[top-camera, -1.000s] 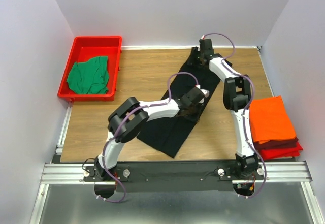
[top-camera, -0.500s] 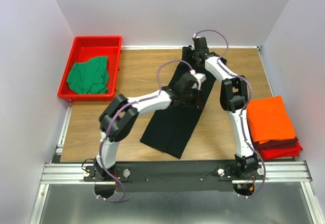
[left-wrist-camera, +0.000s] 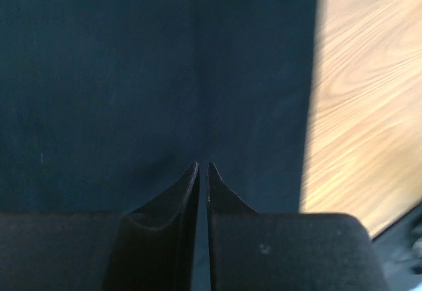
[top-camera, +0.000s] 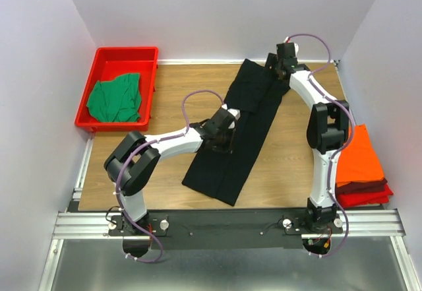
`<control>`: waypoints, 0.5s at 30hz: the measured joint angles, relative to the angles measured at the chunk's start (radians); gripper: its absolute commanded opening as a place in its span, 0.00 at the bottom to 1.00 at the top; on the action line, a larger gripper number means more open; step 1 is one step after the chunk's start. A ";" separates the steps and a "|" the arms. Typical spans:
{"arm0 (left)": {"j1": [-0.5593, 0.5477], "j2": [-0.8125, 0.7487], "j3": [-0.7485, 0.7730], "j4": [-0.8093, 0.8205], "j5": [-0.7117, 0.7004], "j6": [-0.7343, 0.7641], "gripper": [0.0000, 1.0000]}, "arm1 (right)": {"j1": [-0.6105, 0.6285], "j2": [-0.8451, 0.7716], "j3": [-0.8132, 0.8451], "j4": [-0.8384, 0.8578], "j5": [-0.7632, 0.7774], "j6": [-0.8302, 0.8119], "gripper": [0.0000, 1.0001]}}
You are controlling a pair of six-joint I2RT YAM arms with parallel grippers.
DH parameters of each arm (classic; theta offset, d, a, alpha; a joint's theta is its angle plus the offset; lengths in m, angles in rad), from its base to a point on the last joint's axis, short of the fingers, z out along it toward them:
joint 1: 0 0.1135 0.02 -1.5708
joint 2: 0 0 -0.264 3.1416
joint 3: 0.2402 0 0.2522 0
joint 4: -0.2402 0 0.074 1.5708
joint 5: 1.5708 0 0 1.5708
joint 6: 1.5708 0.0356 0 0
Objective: Fold and stack the t-shirts
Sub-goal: Fold the tshirt
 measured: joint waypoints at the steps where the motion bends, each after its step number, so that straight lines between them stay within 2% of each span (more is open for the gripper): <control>1: -0.005 0.000 -0.010 -0.008 -0.005 0.001 0.15 | -0.003 0.012 -0.002 -0.001 0.002 0.002 0.74; 2: -0.016 0.000 -0.019 -0.021 -0.016 0.002 0.14 | -0.007 0.039 -0.005 -0.002 0.005 0.006 0.68; 5: -0.043 0.003 -0.023 -0.038 -0.046 0.004 0.13 | -0.008 0.118 0.024 -0.010 0.015 0.008 0.65; 11: -0.085 0.049 -0.023 -0.039 -0.071 0.005 0.12 | -0.008 0.264 0.166 -0.010 0.031 -0.024 0.66; 15: -0.106 0.067 -0.005 -0.031 -0.072 0.006 0.11 | -0.012 0.322 0.246 -0.008 0.031 -0.055 0.70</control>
